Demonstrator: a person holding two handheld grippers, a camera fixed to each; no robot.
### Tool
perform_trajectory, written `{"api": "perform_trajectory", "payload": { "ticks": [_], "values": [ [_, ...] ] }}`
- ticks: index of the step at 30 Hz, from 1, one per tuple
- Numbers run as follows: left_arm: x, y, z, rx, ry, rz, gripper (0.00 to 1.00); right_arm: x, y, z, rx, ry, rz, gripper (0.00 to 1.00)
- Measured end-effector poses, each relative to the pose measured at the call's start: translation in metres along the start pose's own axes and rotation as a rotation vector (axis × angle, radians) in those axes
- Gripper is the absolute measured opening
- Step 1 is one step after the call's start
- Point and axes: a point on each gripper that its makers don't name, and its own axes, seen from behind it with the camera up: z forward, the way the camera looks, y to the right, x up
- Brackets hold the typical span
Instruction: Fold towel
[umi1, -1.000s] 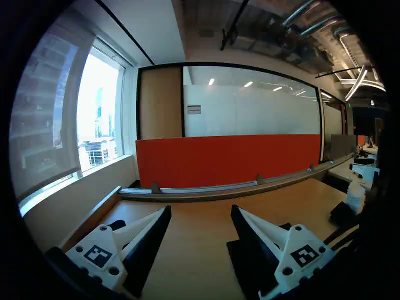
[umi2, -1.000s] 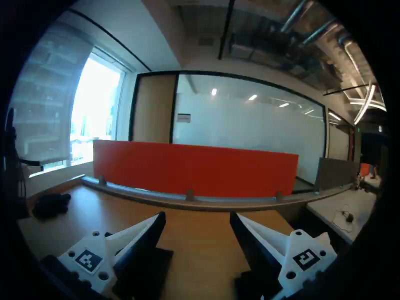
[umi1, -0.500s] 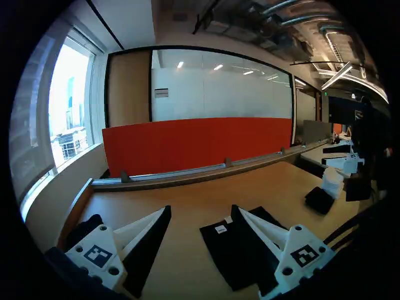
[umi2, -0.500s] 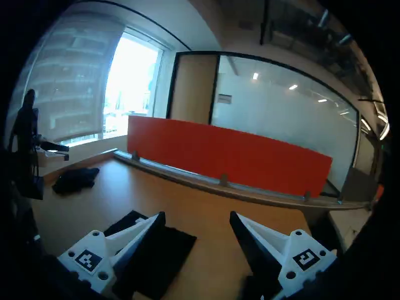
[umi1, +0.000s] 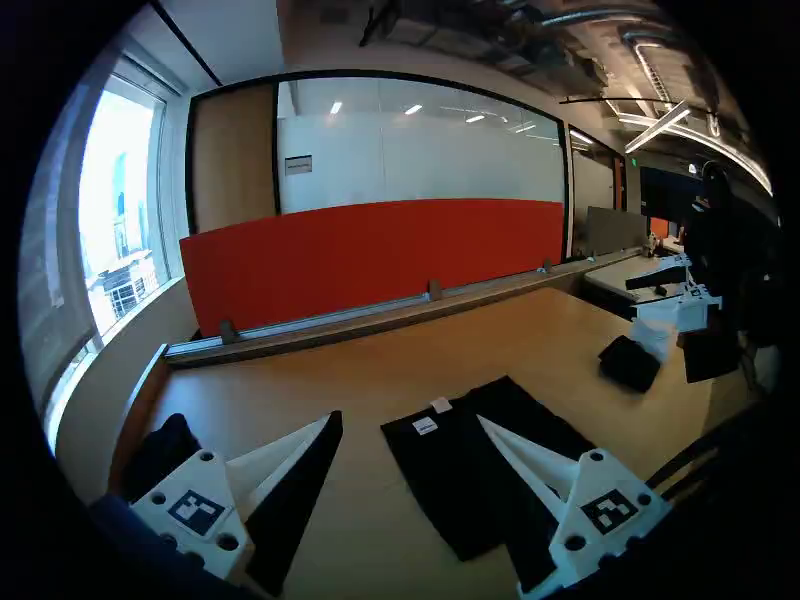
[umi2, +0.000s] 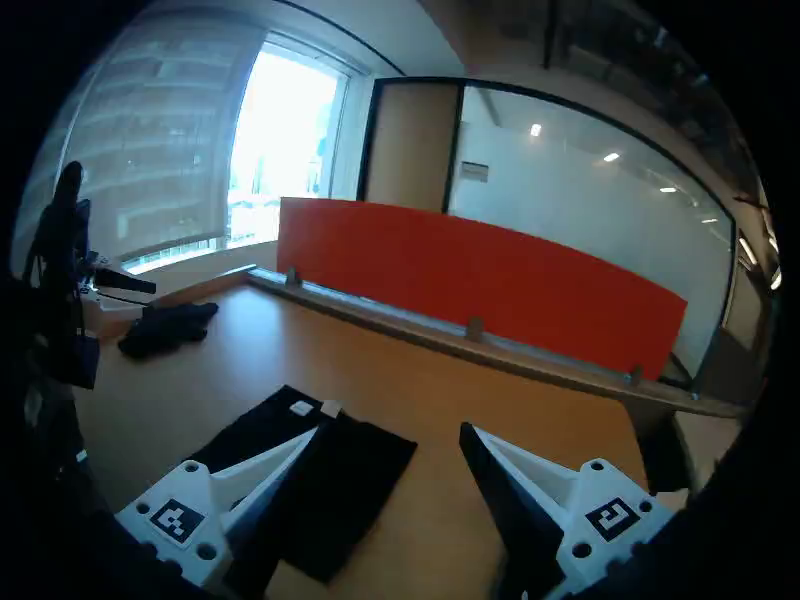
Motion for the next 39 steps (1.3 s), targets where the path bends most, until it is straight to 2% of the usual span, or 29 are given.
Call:
{"api": "perform_trajectory", "payload": {
  "ticks": [6, 14, 24, 39],
  "values": [
    [-0.025, 0.009, 0.007, -0.02, -0.042, 0.0, 0.88, -0.026, -0.013, 0.003, 0.038, -0.036, -0.014, 1.0],
    [-0.064, 0.022, 0.014, -0.055, -0.109, 0.015, 0.88, -0.065, -0.025, 0.009, 0.072, -0.093, 0.002, 1.0],
    [-0.121, 0.044, 0.026, -0.108, -0.214, 0.035, 0.88, -0.125, -0.039, 0.018, 0.1, -0.184, -0.036, 1.0],
    [-0.188, 0.063, 0.043, -0.168, -0.342, 0.031, 0.88, -0.189, -0.059, 0.03, 0.143, -0.285, -0.035, 1.0]
  ]
}}
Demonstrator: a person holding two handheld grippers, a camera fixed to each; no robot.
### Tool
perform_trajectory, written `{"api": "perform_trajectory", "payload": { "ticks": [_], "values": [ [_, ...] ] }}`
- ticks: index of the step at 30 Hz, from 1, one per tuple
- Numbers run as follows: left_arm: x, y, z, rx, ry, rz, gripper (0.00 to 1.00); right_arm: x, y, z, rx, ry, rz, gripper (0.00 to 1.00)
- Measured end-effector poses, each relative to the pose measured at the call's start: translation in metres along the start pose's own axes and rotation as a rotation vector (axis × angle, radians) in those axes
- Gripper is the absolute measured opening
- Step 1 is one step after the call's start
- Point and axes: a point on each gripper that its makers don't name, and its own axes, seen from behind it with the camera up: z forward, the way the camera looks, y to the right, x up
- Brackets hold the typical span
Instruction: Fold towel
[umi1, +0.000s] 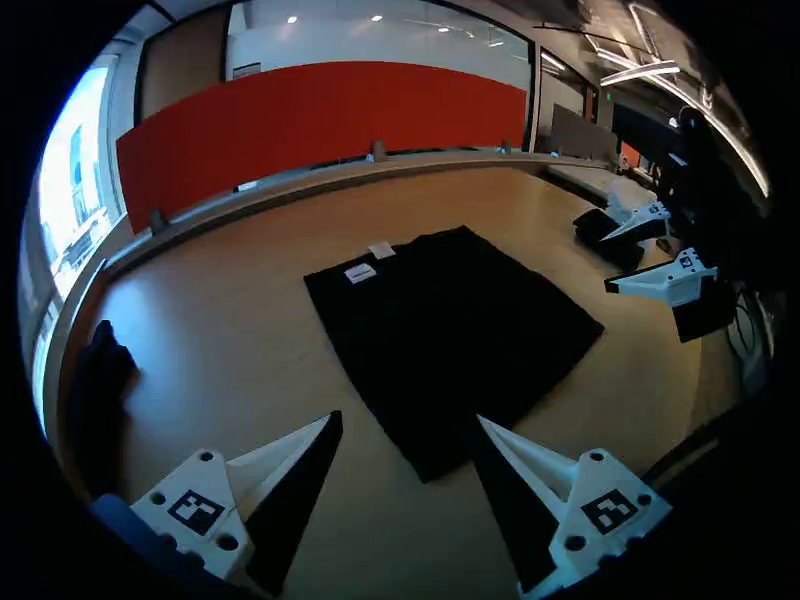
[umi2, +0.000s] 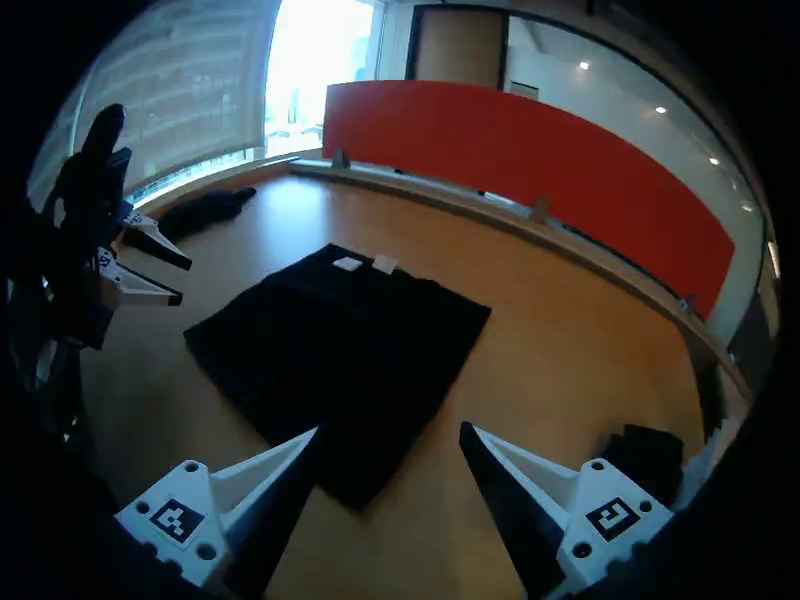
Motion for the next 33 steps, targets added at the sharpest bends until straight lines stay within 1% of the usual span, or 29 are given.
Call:
{"api": "perform_trajectory", "payload": {
  "ticks": [5, 12, 18, 23, 26, 28, 33],
  "values": [
    [-0.016, 0.004, 0.01, -0.018, -0.042, -0.002, 0.88, -0.021, -0.005, 0.006, 0.012, -0.039, -0.004, 1.0],
    [-0.041, 0.015, 0.02, -0.055, -0.106, 0.004, 0.88, -0.047, -0.011, 0.011, 0.03, -0.088, -0.009, 1.0],
    [-0.053, 0.019, 0.026, -0.061, -0.142, 0.021, 0.88, -0.058, -0.014, 0.013, 0.042, -0.113, -0.025, 1.0],
    [-0.06, 0.02, 0.028, -0.062, -0.164, 0.023, 0.88, -0.061, -0.015, 0.015, 0.05, -0.116, -0.025, 0.98],
    [-0.061, 0.02, 0.029, -0.06, -0.169, 0.023, 0.88, -0.063, -0.018, 0.016, 0.061, -0.123, -0.024, 0.92],
    [-0.061, 0.021, 0.029, -0.058, -0.171, 0.024, 0.88, -0.065, -0.019, 0.016, 0.068, -0.128, -0.022, 0.85],
    [-0.062, 0.022, 0.029, -0.049, -0.178, 0.039, 0.88, -0.068, -0.022, 0.016, 0.08, -0.132, -0.018, 0.78]
  ]
}}
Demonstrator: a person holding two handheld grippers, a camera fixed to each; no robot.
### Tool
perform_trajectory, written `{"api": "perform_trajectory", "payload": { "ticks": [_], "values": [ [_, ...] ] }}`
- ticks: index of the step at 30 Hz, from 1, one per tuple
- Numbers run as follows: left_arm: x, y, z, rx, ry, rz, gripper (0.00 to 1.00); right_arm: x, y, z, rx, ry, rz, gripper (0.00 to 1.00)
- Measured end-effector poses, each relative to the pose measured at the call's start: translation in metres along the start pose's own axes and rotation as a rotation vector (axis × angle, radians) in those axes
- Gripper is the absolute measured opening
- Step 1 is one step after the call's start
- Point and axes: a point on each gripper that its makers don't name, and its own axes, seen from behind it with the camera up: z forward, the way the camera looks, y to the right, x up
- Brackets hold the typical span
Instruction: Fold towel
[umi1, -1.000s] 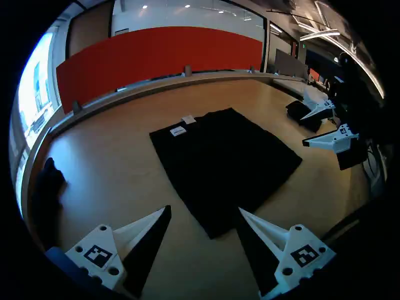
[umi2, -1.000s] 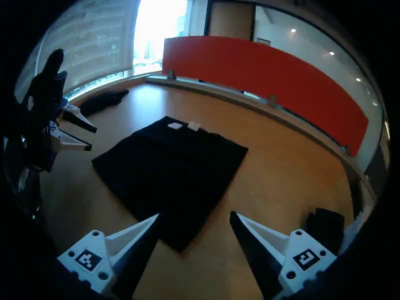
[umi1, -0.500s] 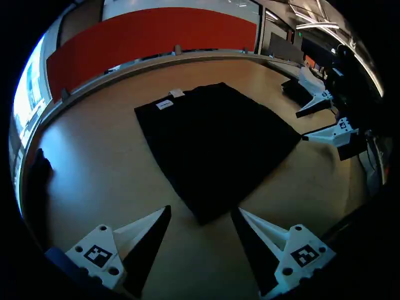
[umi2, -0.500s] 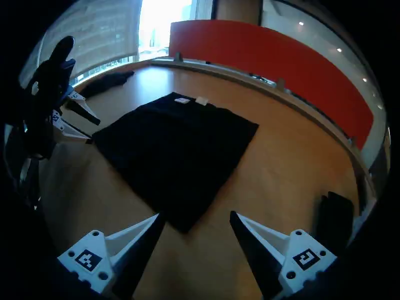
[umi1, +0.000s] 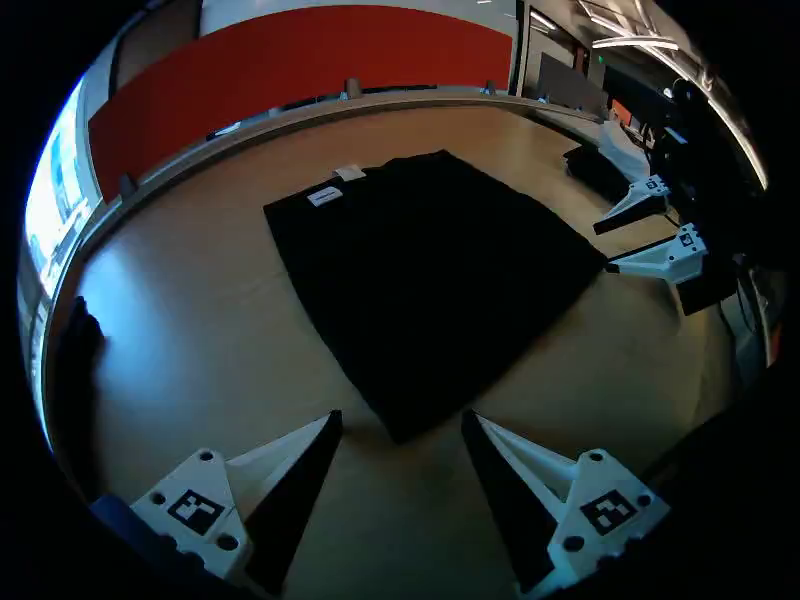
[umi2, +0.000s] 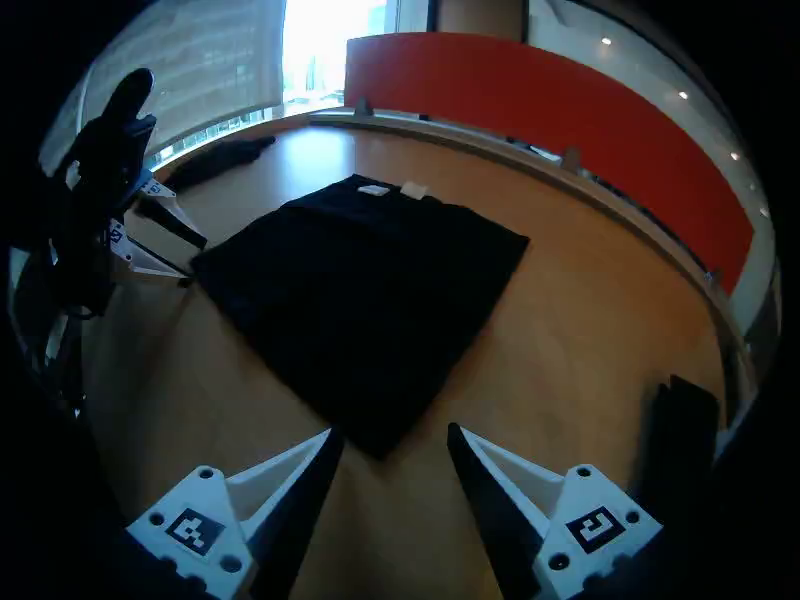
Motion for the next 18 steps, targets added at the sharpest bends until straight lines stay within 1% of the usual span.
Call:
{"api": "perform_trajectory", "payload": {
  "ticks": [1, 5, 7, 11, 15, 18],
  "values": [
    [-0.0004, 0.0, 0.0001, 0.003, -0.001, 0.003, 0.87, -0.0007, -0.0003, 0.0, 0.002, -0.002, 0.0, 0.77],
    [-0.0011, -0.0004, -0.0001, 0.012, -0.005, 0.007, 0.8, -0.0033, -0.0008, 0.0, 0.006, -0.009, -0.002, 0.74],
    [-0.0015, -0.0009, -0.0005, 0.016, -0.008, 0.003, 0.73, -0.0044, -0.001, 0.0002, 0.007, -0.014, -0.002, 0.69],
    [-0.0028, -0.0014, -0.0011, 0.018, -0.015, -0.004, 0.63, -0.006, -0.0018, 0.0016, 0.009, -0.026, 0.002, 0.68],
    [-0.0043, -0.0009, -0.0013, 0.016, -0.023, -0.002, 0.56, -0.0055, -0.0011, 0.0028, 0.004, -0.024, 0.001, 0.66],
    [-0.0048, -0.0001, -0.0012, 0.016, -0.028, 0.004, 0.53, -0.0058, -0.0018, 0.0029, 0.006, -0.024, -0.001, 0.63]
  ]
}}
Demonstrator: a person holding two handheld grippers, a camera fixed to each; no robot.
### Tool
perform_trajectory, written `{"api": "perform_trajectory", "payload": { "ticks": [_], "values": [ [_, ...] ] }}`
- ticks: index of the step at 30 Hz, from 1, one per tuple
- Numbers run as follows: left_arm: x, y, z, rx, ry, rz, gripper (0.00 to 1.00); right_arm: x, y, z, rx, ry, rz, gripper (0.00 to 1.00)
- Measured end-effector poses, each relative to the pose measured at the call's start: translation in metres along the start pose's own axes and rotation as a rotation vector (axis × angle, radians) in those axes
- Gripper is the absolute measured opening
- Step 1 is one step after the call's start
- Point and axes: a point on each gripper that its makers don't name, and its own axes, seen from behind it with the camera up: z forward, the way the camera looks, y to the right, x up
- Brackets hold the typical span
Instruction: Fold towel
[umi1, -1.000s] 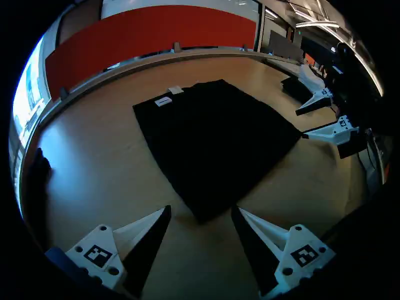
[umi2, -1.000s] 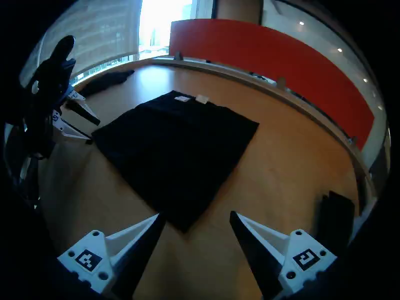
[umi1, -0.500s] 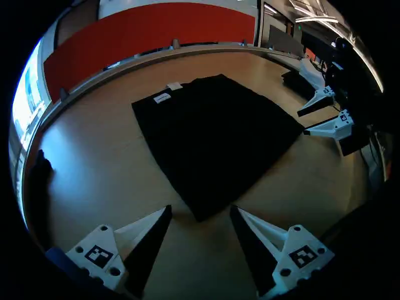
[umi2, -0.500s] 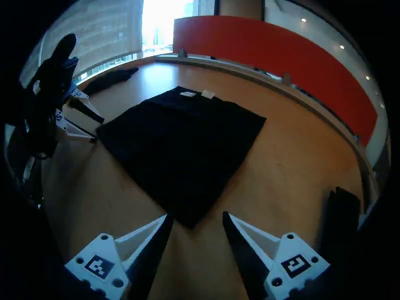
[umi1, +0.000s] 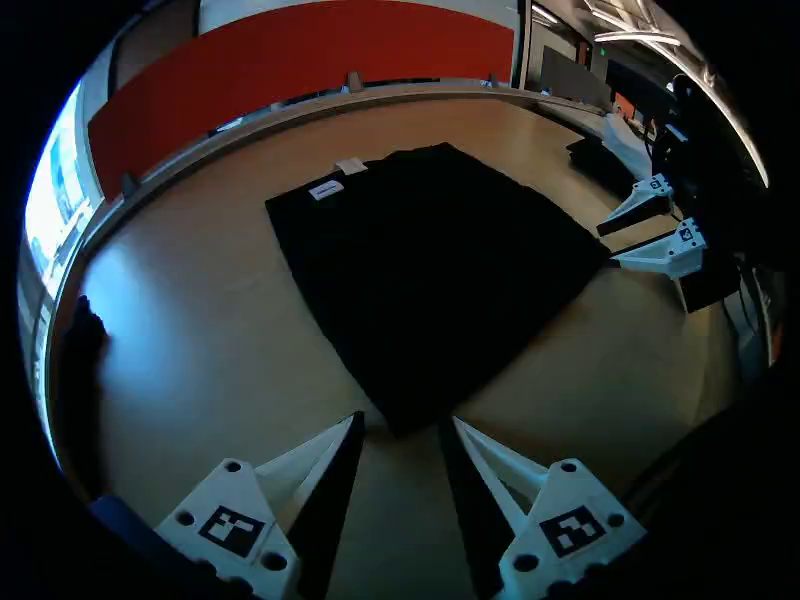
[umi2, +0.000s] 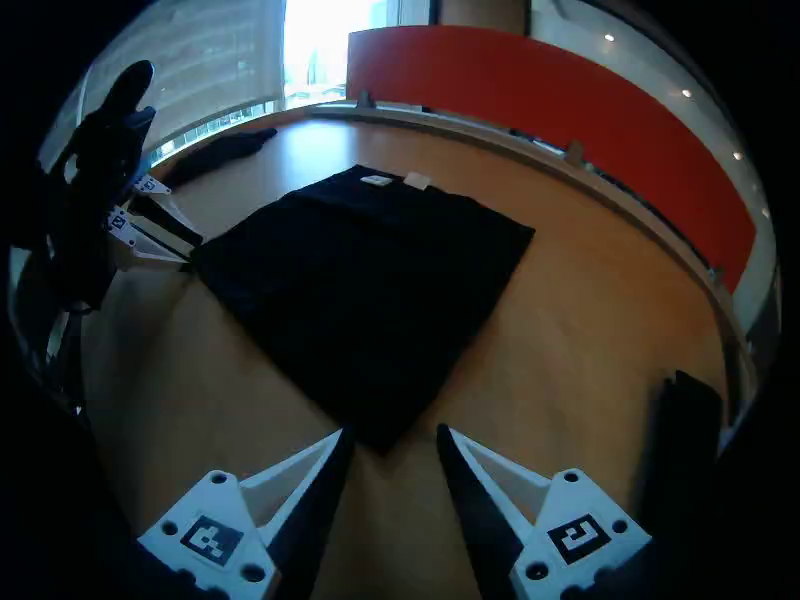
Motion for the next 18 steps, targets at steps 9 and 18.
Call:
{"api": "perform_trajectory", "payload": {
  "ticks": [9, 18],
  "values": [
    [0.0, 0.002, 0.001, -0.004, -0.01, 0.006, 0.44, 0.0, -0.002, 0.0, 0.011, -0.001, 0.004, 0.58],
    [0.0, 0.005, 0.0, -0.006, -0.018, 0.021, 0.23, -0.001, -0.013, -0.001, 0.046, 0.001, 0.01, 0.24]
  ]
}}
